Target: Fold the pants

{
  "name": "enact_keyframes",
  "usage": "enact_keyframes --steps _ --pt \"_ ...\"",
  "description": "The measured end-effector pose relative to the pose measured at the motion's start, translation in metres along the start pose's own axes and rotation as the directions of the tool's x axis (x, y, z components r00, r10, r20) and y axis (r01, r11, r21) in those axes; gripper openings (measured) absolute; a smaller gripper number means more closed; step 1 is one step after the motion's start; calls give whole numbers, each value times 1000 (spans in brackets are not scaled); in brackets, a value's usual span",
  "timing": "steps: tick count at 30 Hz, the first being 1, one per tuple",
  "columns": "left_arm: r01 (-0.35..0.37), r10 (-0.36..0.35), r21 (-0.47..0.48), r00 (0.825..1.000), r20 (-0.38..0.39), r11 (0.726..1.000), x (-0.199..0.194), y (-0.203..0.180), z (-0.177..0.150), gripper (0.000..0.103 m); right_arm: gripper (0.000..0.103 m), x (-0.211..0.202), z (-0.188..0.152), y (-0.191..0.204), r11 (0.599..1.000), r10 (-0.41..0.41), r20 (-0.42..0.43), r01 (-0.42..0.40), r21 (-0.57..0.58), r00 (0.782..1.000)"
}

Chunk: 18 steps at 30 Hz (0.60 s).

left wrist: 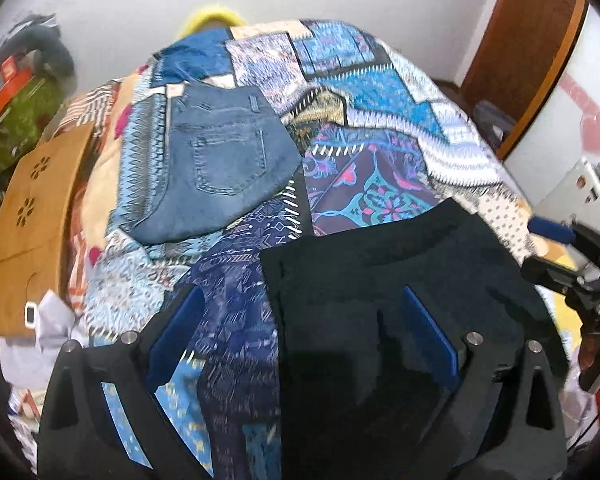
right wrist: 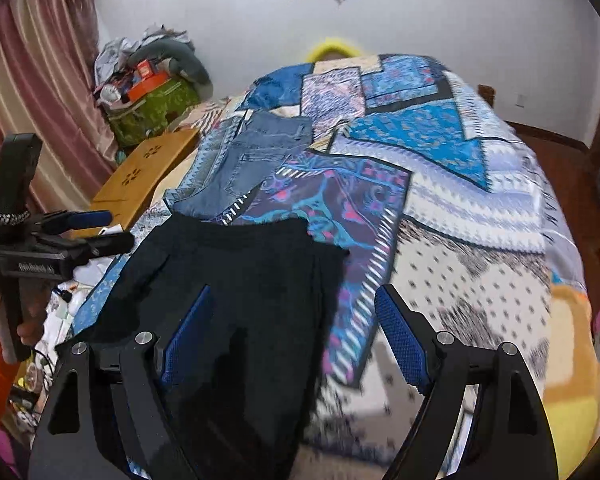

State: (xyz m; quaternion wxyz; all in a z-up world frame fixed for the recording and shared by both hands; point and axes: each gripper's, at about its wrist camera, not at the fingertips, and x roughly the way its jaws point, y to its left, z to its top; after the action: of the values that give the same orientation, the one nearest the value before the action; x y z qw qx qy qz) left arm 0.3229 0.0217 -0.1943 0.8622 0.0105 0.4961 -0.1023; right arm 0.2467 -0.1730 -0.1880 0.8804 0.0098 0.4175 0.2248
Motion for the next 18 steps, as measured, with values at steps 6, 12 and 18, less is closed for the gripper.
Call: enact_keyframes --steps 6,12,18 --pt "88 -89 -12 991 -104 996 37 0 2 52 56 46 14 -5 998 36 -135 -43 -53 990" --pt "126 -123 35 990 -70 991 33 -4 6 36 26 47 5 -4 990 61 -117 -75 -122 991" --pt "104 -104 47 995 -13 993 26 -4 11 30 20 35 -1 0 987 0 -29 -5 -162 1000"
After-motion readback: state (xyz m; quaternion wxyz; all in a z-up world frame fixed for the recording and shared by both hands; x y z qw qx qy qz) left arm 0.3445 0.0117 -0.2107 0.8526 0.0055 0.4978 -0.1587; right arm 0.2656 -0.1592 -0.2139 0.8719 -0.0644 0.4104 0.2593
